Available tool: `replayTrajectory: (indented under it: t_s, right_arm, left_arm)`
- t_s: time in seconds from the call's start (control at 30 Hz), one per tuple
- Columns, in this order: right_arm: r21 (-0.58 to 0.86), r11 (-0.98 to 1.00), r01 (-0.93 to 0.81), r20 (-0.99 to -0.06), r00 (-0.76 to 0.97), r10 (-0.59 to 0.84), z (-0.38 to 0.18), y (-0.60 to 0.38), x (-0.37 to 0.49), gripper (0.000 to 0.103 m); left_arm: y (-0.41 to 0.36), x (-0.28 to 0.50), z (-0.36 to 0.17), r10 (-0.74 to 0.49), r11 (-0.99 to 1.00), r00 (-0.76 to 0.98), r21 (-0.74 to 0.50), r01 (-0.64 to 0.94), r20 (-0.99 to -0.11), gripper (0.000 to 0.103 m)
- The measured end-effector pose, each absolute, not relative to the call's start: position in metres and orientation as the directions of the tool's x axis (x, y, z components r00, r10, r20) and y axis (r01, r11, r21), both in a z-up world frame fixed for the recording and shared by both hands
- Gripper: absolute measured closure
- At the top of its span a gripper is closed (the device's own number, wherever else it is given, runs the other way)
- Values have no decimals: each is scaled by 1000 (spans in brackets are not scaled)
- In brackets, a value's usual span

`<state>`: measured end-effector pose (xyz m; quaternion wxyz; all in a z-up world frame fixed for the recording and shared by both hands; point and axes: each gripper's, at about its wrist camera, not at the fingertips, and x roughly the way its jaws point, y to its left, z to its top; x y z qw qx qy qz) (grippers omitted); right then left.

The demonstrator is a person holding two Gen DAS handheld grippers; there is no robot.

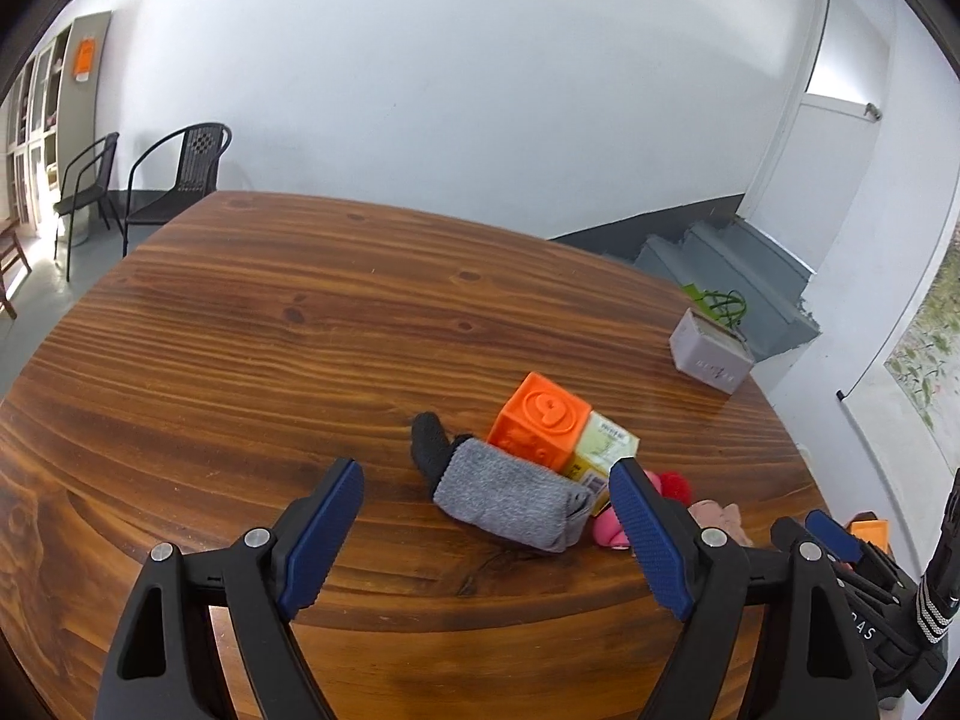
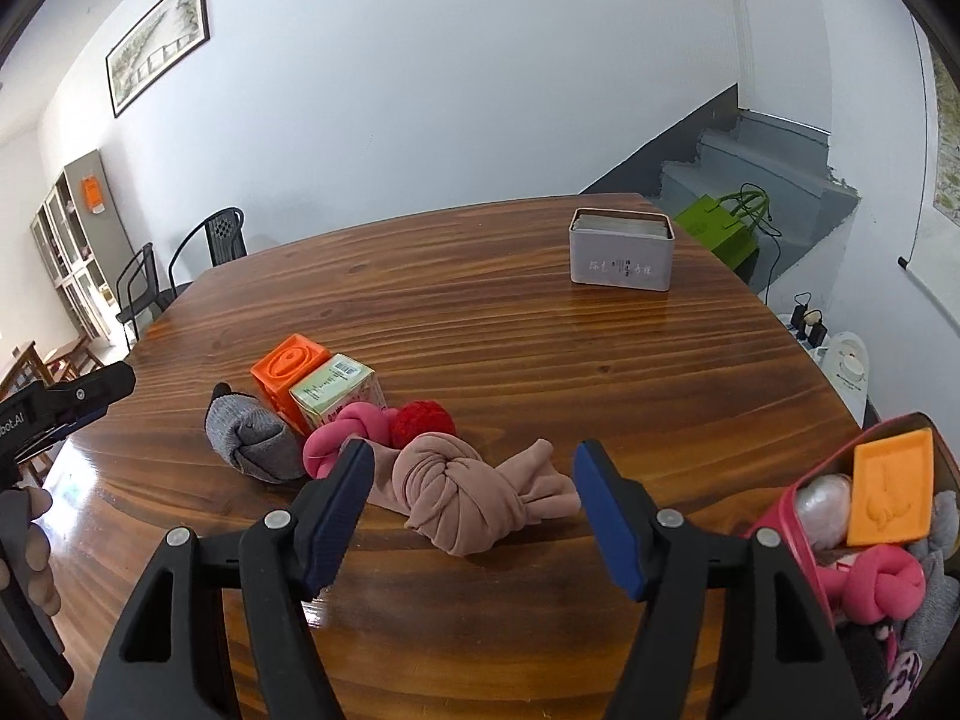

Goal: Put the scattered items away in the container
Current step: 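Grasp the beige knotted scarf with the right gripper while the left grasps the grey sock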

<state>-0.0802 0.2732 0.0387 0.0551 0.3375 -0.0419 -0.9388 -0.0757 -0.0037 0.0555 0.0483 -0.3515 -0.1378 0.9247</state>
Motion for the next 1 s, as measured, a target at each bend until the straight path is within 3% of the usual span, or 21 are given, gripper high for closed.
replayTrajectory:
  t_s: [0.4,0.53,1.0]
  right_arm:
    - [63,-992,111,-665,-737,-125,12,258,-106,30]
    - [52,-993,106,-677,-727,-113,5,257,-109,30]
    - [68,-992,103,-680,-723,-121,4,261,-108,29]
  left_arm:
    - [39,-94,15,194,-975,-678,-212,-57,-709,18]
    - [41,-106,5,201,-963,-649,-270,6,-733,18]
    - [49,-134,-23,55,-946,-634,-243,215,-772,17]
